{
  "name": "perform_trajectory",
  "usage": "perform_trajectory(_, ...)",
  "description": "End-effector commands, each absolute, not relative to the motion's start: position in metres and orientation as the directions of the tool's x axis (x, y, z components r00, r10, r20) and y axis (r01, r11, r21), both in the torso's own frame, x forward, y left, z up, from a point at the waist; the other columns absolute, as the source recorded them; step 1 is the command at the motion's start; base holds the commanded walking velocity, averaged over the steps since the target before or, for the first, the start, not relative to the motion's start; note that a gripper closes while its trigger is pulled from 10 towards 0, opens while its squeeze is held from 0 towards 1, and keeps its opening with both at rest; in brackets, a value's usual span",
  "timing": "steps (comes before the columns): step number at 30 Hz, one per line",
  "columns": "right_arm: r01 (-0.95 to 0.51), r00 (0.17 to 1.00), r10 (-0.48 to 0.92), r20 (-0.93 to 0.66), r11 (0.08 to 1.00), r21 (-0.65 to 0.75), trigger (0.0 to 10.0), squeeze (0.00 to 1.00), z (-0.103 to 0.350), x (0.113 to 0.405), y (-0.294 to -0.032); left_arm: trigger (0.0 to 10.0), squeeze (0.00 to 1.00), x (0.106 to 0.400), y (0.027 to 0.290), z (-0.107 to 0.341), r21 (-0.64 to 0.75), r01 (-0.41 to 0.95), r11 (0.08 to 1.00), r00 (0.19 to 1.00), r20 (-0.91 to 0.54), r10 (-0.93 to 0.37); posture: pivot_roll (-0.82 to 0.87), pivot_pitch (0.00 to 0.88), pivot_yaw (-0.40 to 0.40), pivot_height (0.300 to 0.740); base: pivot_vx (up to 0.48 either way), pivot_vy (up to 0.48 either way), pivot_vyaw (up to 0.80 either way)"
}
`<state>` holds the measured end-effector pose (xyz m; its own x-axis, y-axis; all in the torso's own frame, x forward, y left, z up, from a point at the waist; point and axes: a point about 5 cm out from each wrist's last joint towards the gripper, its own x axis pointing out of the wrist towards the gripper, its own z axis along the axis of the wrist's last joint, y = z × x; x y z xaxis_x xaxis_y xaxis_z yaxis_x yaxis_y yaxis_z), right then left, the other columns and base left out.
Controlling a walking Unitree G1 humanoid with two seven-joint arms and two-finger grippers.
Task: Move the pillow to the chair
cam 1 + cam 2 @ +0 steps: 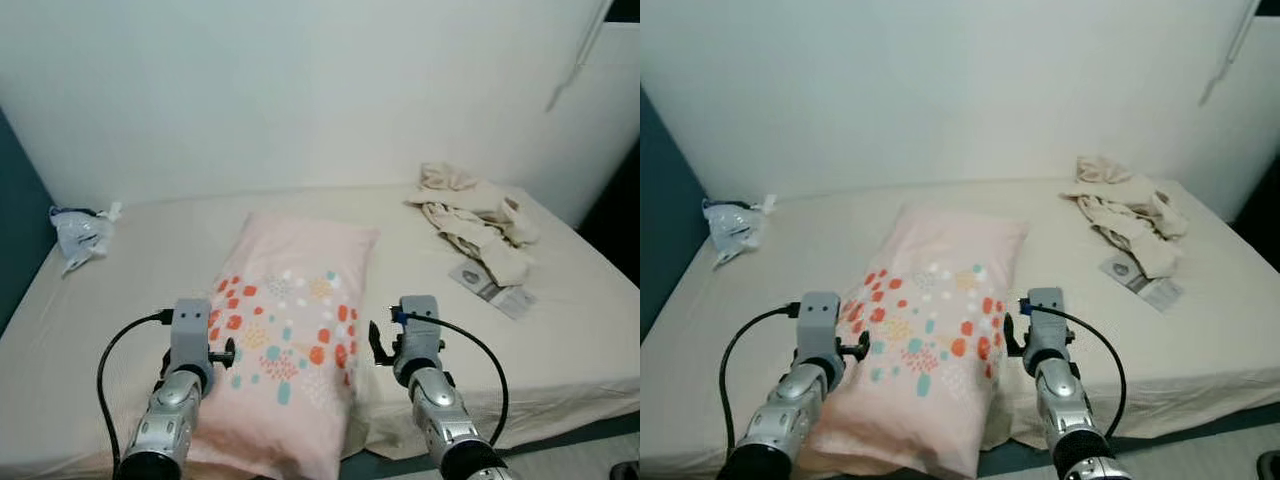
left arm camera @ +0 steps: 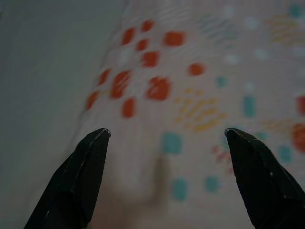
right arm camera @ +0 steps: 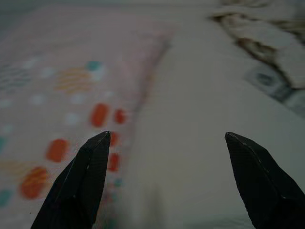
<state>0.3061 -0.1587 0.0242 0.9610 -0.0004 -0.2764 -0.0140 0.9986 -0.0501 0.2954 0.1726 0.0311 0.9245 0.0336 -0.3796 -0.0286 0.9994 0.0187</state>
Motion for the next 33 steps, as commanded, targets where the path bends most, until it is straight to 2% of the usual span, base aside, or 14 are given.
perform_trajectory(1,-0.031,0.956,0.013,-0.293,0.998,-0.059,10.0,0.00,0.018,0.302,-0.154,10.0,0.00,0.297,0.173,0.030,0.038,-0.034,0.999,0.926,-0.374,0.046,-0.03,0.000,-0.020,0.740,0.000,0.000,0.00)
perform_trajectory(6,-0.069,0.954,0.040,-0.298,0.994,-0.087,10.0,0.00,0.018,0.303,-0.149,10.0,0.00,0.299,0.170,0.029,0.065,0.000,0.998,0.941,-0.339,0.022,-0.03,0.000,-0.021,0.740,0.000,0.000,0.00)
perform_trajectory(9,-0.146,0.935,0.108,-0.339,0.985,-0.090,10.0,0.00,0.013,0.301,-0.142,10.0,0.00,0.297,0.164,0.024,0.089,0.065,0.994,0.938,-0.345,-0.031,-0.03,0.000,-0.021,0.740,0.000,0.000,0.00)
perform_trajectory(10,-0.330,0.849,0.234,-0.474,0.935,-0.128,10.0,0.00,-0.008,0.284,-0.129,10.0,0.00,0.288,0.159,0.004,0.098,0.134,0.986,0.896,-0.438,-0.078,-0.03,0.000,-0.021,0.740,0.000,0.000,0.00)
perform_trajectory(11,-0.330,0.849,0.234,-0.474,0.935,-0.128,10.0,0.00,-0.008,0.284,-0.129,10.0,0.00,0.288,0.159,0.004,0.098,0.134,0.986,0.896,-0.438,-0.078,-0.03,0.000,-0.021,0.740,0.000,0.000,0.00)
perform_trajectory(12,-0.398,0.799,0.261,-0.542,0.905,-0.152,10.0,0.00,-0.019,0.275,-0.126,10.0,0.00,0.282,0.158,-0.005,0.107,0.153,0.982,0.867,-0.492,-0.082,-0.03,0.000,-0.019,0.740,0.000,0.000,0.00)
perform_trajectory(13,-0.398,0.799,0.261,-0.542,0.905,-0.152,10.0,0.00,-0.019,0.275,-0.126,10.0,0.00,0.282,0.158,-0.005,0.107,0.153,0.982,0.867,-0.492,-0.082,-0.03,0.000,-0.019,0.740,0.000,0.000,0.00)
perform_trajectory(14,-0.431,0.769,0.262,-0.584,0.886,-0.170,10.0,0.00,-0.028,0.265,-0.125,10.0,0.00,0.272,0.158,-0.019,0.146,0.194,0.970,0.808,-0.585,-0.073,-0.03,0.000,-0.016,0.740,0.000,0.000,0.00)
perform_trajectory(15,-0.403,0.760,0.241,-0.603,0.903,-0.147,10.0,0.00,-0.034,0.259,-0.125,10.0,0.00,0.262,0.158,-0.029,0.168,0.235,0.957,0.765,-0.640,-0.076,-0.03,0.000,-0.011,0.740,0.000,0.000,0.00)
perform_trajectory(18,-0.265,0.748,0.158,-0.645,0.962,-0.070,10.0,0.00,-0.046,0.245,-0.132,10.0,0.00,0.238,0.148,-0.049,0.081,0.306,0.949,0.691,-0.705,-0.163,-0.05,0.000,0.007,0.740,0.000,0.000,0.00)
perform_trajectory(24,-0.274,0.716,0.179,-0.675,0.961,-0.036,10.0,0.00,-0.054,0.235,-0.135,10.0,0.00,0.237,0.148,-0.049,0.043,0.272,0.961,0.715,-0.678,-0.171,-0.06,0.000,0.015,0.740,0.000,0.000,0.00)
perform_trajectory(29,-0.225,0.737,0.155,-0.658,0.974,-0.023,10.0,0.00,-0.055,0.231,-0.139,10.0,0.00,0.230,0.140,-0.054,0.051,0.332,0.942,0.683,-0.701,-0.203,-0.06,0.000,0.003,0.740,0.000,0.000,0.00)
perform_trajectory(33,-0.208,0.743,0.143,-0.654,0.978,-0.022,10.0,0.00,-0.056,0.230,-0.143,10.0,0.00,0.228,0.140,-0.055,0.061,0.321,0.945,0.692,-0.696,-0.190,-0.06,0.000,-0.002,0.740,0.000,0.000,0.00)
